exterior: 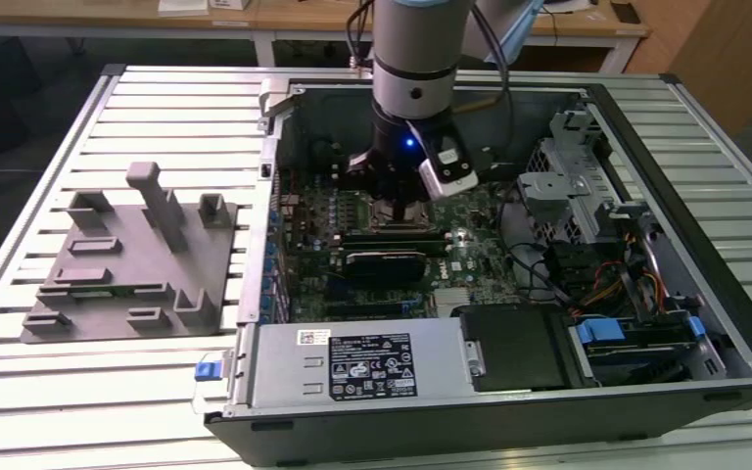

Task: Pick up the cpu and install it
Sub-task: 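Install the second cpu locking lever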

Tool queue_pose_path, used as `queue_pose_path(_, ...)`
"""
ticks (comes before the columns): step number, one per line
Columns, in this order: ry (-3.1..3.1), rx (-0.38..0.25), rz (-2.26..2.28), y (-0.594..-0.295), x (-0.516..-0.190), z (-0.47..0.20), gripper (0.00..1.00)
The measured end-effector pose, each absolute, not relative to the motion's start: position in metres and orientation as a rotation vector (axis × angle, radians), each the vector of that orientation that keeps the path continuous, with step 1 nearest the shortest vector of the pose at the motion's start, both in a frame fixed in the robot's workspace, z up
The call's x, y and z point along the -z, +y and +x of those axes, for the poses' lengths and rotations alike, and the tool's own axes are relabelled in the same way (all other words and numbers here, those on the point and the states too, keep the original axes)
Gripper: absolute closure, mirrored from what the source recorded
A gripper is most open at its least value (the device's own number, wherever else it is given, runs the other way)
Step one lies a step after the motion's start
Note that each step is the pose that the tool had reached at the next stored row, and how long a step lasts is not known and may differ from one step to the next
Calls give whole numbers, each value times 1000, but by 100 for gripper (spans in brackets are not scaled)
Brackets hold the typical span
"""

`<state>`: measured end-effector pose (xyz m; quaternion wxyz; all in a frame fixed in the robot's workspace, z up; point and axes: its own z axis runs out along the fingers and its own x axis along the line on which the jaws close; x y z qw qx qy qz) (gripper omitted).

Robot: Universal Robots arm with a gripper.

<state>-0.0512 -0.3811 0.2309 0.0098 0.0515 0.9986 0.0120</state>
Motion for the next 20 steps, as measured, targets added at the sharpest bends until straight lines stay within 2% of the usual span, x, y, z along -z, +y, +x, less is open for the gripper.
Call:
queue_pose_path(13,3115,-46,152,-387,-219,-70,89)
queue_pose_path(20,3113,-101,152,-391,-214,-77,89)
